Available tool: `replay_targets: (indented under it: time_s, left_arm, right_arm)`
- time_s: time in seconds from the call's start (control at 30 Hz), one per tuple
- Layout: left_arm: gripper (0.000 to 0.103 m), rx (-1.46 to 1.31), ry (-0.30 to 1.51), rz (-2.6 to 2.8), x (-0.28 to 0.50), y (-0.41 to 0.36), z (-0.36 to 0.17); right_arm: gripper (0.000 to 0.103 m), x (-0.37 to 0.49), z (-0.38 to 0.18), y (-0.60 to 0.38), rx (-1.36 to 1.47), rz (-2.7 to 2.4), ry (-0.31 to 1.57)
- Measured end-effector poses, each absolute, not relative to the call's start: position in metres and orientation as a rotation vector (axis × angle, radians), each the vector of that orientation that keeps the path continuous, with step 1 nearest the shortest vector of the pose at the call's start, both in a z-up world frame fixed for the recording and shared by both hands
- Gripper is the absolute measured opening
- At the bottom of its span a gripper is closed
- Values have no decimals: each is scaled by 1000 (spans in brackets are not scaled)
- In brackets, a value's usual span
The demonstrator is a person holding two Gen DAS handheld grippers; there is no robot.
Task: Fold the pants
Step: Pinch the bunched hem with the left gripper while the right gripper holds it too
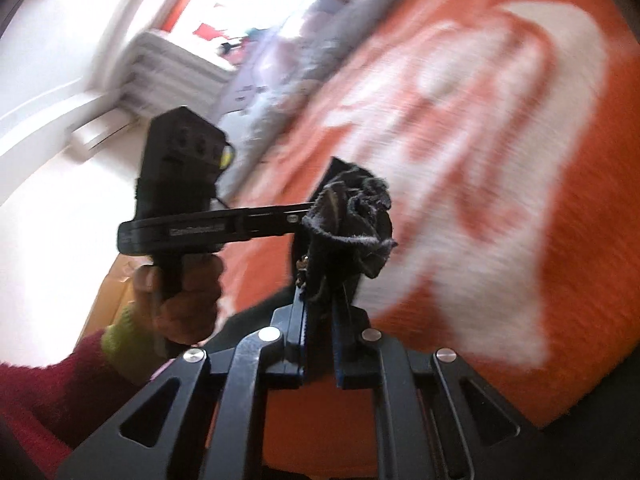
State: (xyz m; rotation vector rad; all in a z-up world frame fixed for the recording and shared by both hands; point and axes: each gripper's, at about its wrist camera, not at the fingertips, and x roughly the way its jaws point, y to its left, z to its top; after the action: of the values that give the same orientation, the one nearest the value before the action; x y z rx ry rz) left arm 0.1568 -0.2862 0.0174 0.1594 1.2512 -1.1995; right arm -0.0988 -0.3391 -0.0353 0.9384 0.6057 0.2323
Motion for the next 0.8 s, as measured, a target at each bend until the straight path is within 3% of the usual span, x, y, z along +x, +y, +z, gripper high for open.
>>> replay_targets:
  time_s: [0.37, 0.8]
  left_arm:
    - [10, 22, 1086, -1074, 129, -168, 84]
    - [10, -245, 1159, -864, 128, -55, 16]
  right_arm:
    - [11, -48, 19, -250, 729, 568, 660]
    - [11, 10, -21, -170, 619, 699, 870]
